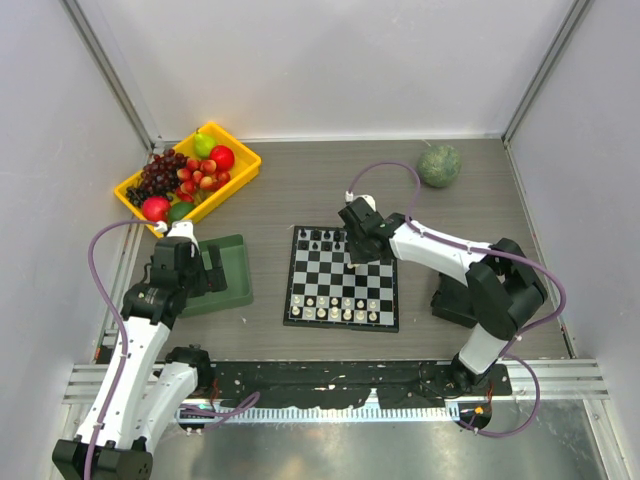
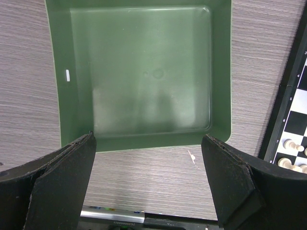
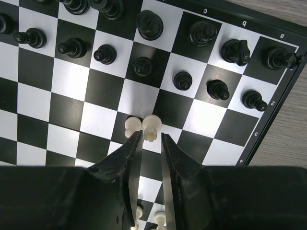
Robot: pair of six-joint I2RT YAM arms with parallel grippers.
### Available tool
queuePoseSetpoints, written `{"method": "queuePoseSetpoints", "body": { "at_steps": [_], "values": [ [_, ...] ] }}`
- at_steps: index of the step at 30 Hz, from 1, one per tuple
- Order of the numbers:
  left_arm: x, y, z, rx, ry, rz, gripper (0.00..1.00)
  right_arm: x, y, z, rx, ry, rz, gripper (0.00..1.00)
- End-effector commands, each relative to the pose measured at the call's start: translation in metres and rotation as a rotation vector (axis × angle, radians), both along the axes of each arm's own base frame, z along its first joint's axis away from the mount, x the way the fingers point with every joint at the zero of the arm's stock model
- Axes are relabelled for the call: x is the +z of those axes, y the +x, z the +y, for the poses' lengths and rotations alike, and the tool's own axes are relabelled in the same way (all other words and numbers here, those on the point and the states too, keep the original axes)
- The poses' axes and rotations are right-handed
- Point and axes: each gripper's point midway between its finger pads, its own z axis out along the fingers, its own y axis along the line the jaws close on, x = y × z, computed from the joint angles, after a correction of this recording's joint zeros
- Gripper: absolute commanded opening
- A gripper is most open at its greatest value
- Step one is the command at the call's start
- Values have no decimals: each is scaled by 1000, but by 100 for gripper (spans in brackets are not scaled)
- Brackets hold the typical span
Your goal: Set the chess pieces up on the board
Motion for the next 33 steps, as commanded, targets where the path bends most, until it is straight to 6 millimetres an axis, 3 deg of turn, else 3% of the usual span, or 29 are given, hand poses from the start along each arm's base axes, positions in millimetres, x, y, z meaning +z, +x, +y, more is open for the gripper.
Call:
{"method": "queuePoseSetpoints", "body": {
  "at_steps": [1, 10, 20, 29, 32, 33],
  "values": [
    [16, 7, -1, 0, -6, -41, 99, 12, 17, 9, -1, 32, -45, 28],
    [16, 7, 0, 1, -5, -40, 99, 4, 20, 13, 5, 30, -34, 28],
    [16, 6, 0, -1, -5, -40, 99, 13, 15, 2, -3, 20, -61, 15],
    [17, 6, -1, -3, -9, -49, 99, 25, -15, -33, -54, 12, -87, 15],
    [17, 6, -1, -3, -8, -47, 99, 20, -35, -48, -67, 5, -61, 15],
    [16, 6, -1, -4, -8, -46, 99, 27, -40, -49, -73, 35, -74, 15]
  ]
}}
